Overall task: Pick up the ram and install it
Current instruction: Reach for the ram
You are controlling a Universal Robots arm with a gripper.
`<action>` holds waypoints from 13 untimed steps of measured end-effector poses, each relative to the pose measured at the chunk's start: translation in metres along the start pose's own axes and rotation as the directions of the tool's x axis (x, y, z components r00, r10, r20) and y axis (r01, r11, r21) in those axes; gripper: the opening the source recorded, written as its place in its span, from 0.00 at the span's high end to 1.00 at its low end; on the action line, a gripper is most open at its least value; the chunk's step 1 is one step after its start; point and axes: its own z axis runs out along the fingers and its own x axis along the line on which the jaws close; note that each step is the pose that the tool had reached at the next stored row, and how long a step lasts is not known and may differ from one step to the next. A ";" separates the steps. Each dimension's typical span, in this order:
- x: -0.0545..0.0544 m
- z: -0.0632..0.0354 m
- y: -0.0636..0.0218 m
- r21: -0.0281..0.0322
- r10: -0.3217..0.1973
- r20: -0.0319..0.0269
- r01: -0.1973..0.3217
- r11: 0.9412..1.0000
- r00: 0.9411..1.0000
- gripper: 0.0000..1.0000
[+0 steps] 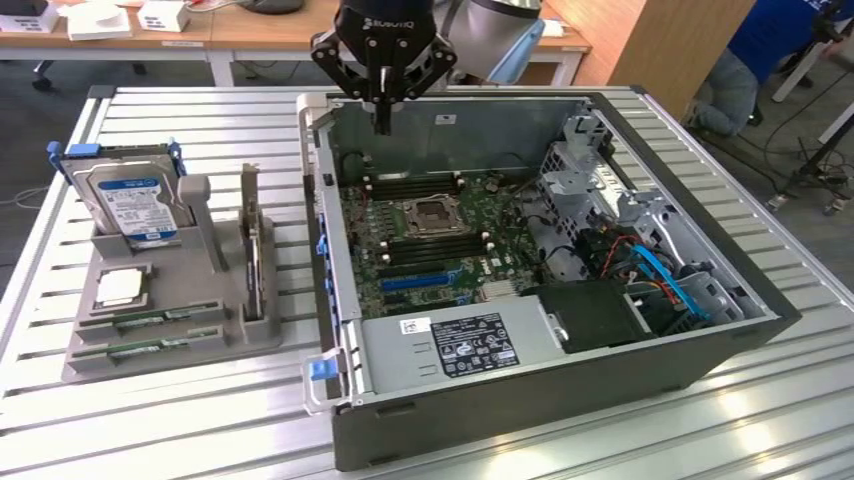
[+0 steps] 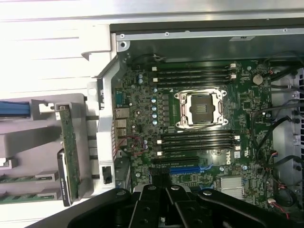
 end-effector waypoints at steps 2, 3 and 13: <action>0.004 -0.0001 -0.0003 0.000 0.000 0.000 0.000 1.000 1.000 0.91; 0.005 -0.0002 -0.0004 0.000 0.000 0.000 0.000 1.000 1.000 0.91; 0.022 -0.0005 -0.0016 0.000 0.000 0.000 0.000 1.000 1.000 0.91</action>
